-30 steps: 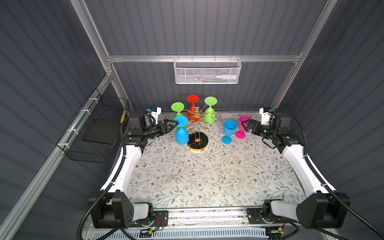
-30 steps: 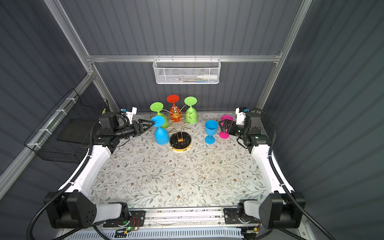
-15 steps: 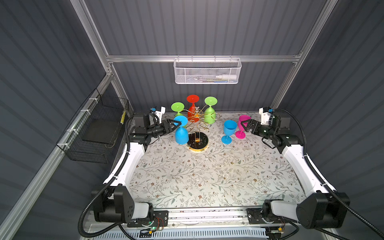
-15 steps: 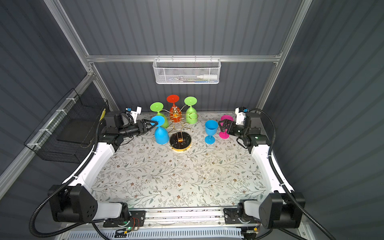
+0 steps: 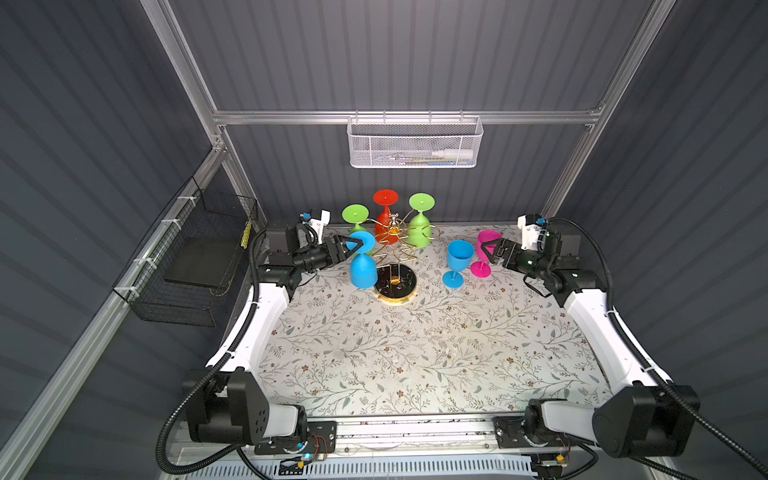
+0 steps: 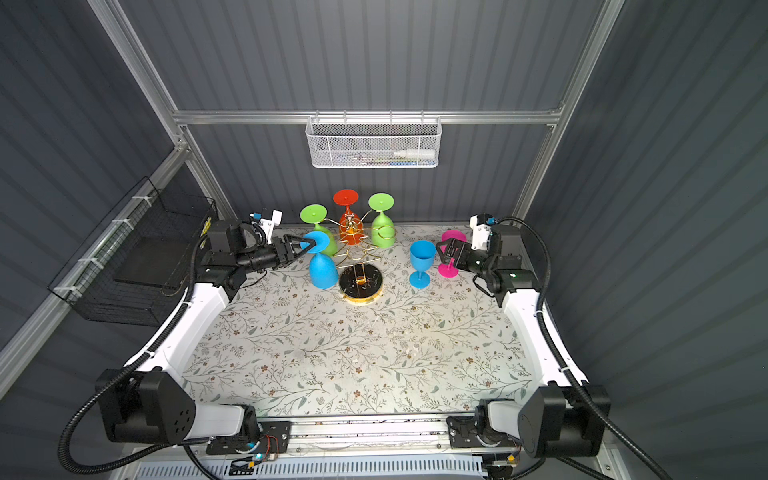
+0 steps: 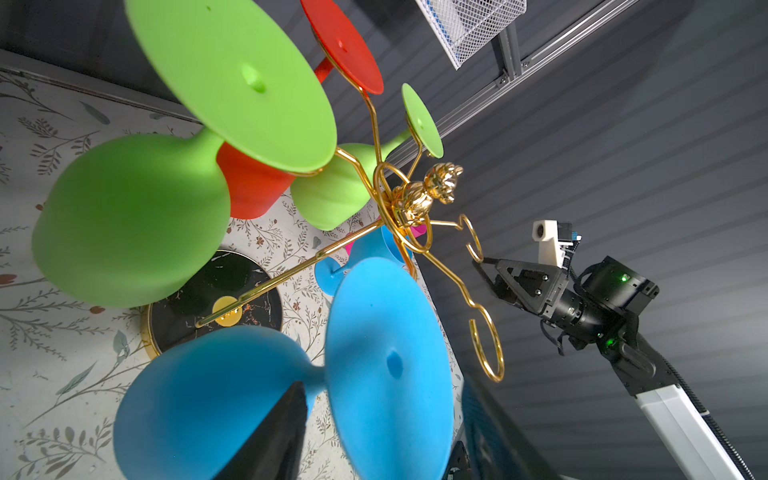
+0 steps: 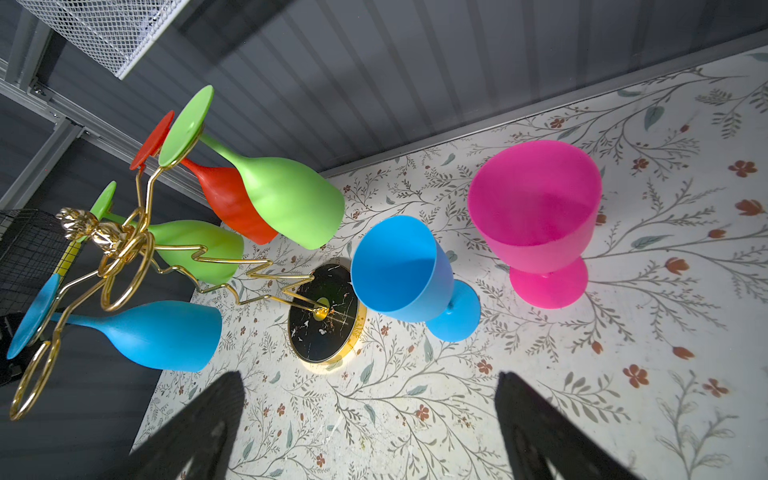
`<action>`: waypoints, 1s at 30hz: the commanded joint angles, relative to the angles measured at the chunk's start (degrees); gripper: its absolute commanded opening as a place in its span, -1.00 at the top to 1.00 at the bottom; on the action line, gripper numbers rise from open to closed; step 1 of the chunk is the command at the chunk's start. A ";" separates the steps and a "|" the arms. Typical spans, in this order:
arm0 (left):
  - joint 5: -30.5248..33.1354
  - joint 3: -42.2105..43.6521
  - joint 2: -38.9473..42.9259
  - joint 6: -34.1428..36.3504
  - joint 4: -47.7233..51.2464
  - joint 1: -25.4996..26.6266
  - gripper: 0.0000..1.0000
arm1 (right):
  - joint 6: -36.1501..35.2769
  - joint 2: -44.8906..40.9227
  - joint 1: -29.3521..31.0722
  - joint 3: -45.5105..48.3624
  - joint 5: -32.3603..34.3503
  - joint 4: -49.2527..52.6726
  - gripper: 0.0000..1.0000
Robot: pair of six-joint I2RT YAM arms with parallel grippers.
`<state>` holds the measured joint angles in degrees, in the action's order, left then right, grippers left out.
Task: Take the wine glass off the wine glass rack
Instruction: 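Move the left gripper to the blue glass foot on the rack and close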
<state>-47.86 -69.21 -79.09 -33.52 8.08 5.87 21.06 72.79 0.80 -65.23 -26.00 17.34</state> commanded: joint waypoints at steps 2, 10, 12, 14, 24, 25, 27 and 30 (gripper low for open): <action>-0.70 -2.04 -1.22 0.29 -0.23 0.11 0.00 | 0.43 -0.21 -0.03 0.98 -1.07 -0.53 -0.92; -0.46 -3.53 -1.73 1.72 2.07 0.11 0.39 | 0.63 -0.44 -0.07 1.42 -1.07 -0.43 -0.92; 0.33 -4.10 -1.47 2.77 3.59 0.11 0.39 | 0.56 -0.55 -0.08 1.64 -0.98 -0.39 -0.92; 0.97 -4.44 -1.25 3.25 4.54 0.09 0.39 | 0.59 -0.59 -0.05 1.84 -0.98 -0.47 -0.92; 3.86 -6.37 -0.66 5.88 9.83 0.04 0.62 | 0.73 -0.55 -0.05 2.23 -1.25 -0.81 -0.92; 3.99 -6.44 -0.67 6.00 9.96 0.04 0.63 | 0.66 -0.63 -0.07 2.34 -1.25 -0.82 -0.92; 4.34 -6.72 -0.57 6.01 10.40 0.10 0.69 | 0.64 -0.72 -0.09 2.46 -1.16 -0.75 -0.92; 5.15 -7.46 -0.54 6.18 11.58 0.11 0.82 | 0.57 -0.81 -0.08 2.71 -1.09 -0.79 -0.92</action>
<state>-45.06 -75.48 -80.23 -29.56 15.27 5.87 21.67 72.79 0.80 -63.16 -26.41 17.15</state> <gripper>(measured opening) 0.102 0.960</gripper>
